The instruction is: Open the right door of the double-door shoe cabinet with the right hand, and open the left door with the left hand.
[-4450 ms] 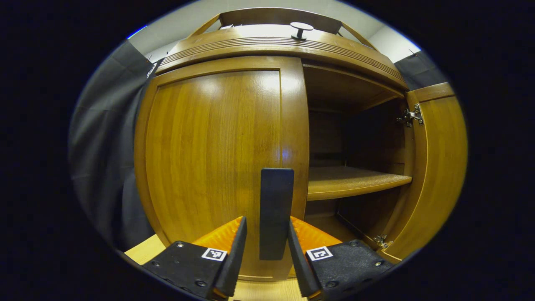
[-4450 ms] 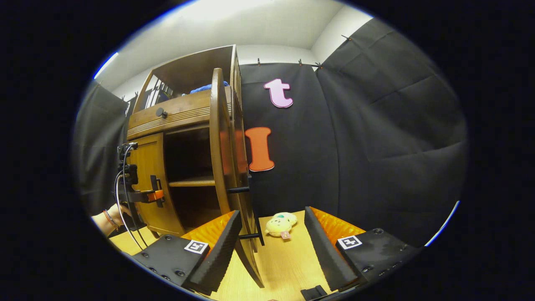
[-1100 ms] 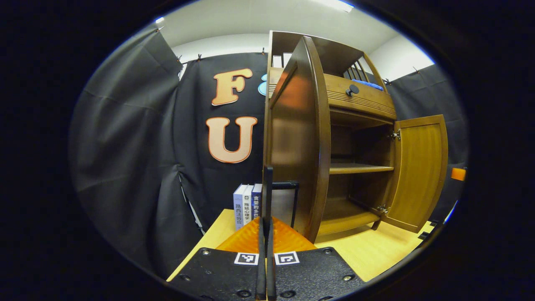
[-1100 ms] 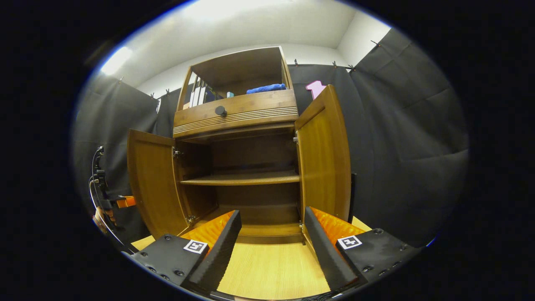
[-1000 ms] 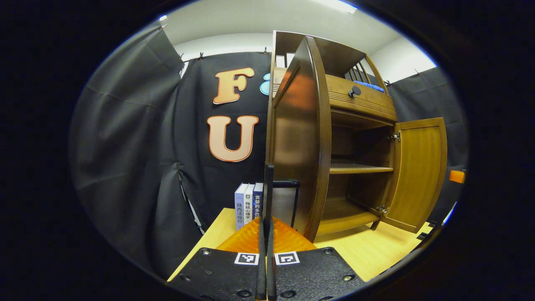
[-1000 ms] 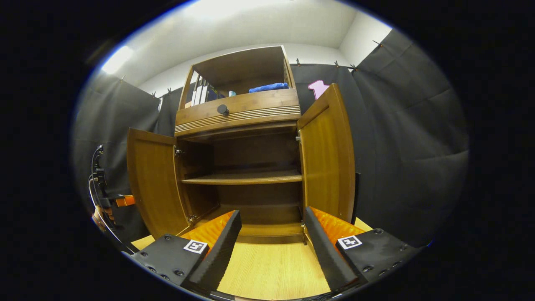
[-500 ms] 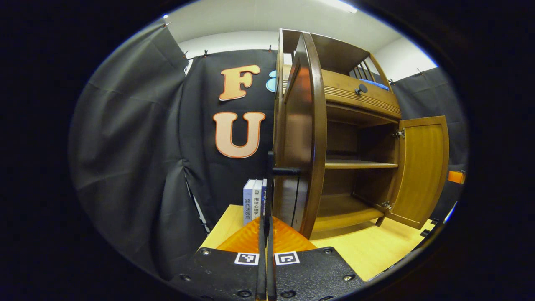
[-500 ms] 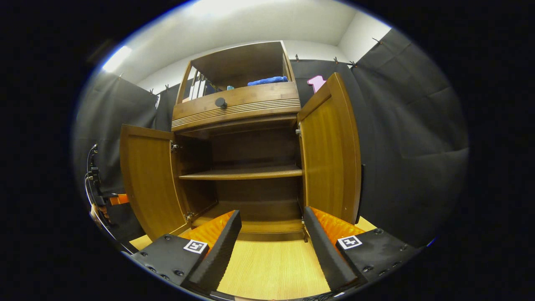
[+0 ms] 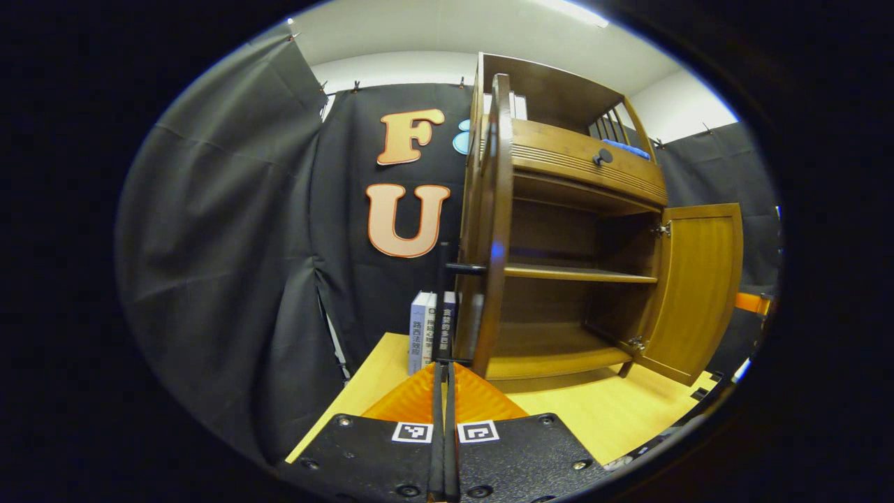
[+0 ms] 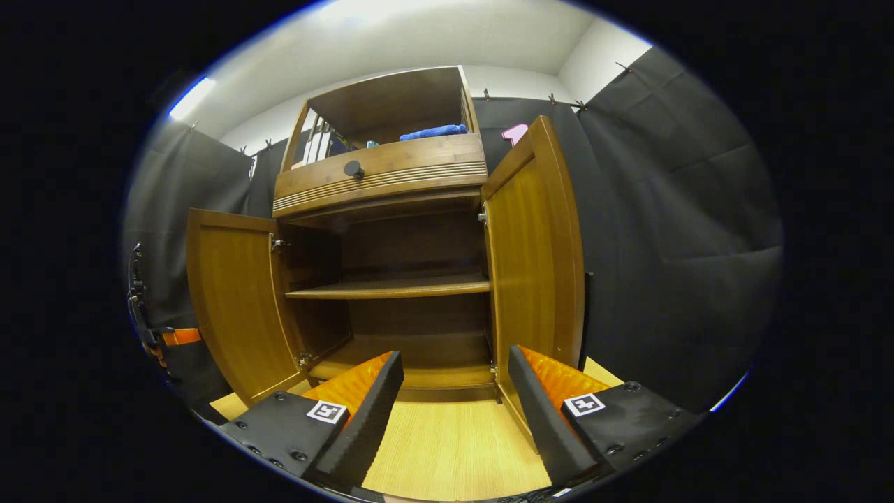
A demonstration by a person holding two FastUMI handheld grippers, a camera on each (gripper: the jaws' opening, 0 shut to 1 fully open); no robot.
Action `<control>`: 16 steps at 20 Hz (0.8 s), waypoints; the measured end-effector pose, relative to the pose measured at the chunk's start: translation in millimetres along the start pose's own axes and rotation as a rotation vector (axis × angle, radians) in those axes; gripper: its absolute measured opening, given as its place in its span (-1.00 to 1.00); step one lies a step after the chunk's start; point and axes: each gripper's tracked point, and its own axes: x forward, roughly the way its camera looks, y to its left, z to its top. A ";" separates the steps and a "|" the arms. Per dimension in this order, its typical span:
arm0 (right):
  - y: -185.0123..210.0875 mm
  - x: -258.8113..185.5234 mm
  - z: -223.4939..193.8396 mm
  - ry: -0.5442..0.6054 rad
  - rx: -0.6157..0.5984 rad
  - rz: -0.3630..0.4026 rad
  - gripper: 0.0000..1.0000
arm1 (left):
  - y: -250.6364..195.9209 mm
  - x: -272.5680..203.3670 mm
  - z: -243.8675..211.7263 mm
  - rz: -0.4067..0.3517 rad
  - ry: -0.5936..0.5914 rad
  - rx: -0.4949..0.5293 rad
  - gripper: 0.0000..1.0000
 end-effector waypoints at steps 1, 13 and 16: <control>-2.6 -0.9 0.9 0.001 0.001 -0.005 0.95 | -7.8 -3.9 4.7 -0.008 -0.008 -0.001 -1.00; -37.2 -7.0 5.5 -0.008 0.026 -0.052 0.95 | -72.2 -25.7 49.1 -0.024 -0.079 0.031 -0.64; -46.2 -14.2 10.9 -0.019 0.017 -0.066 0.95 | -84.6 -27.1 60.7 -0.025 -0.103 0.046 -0.44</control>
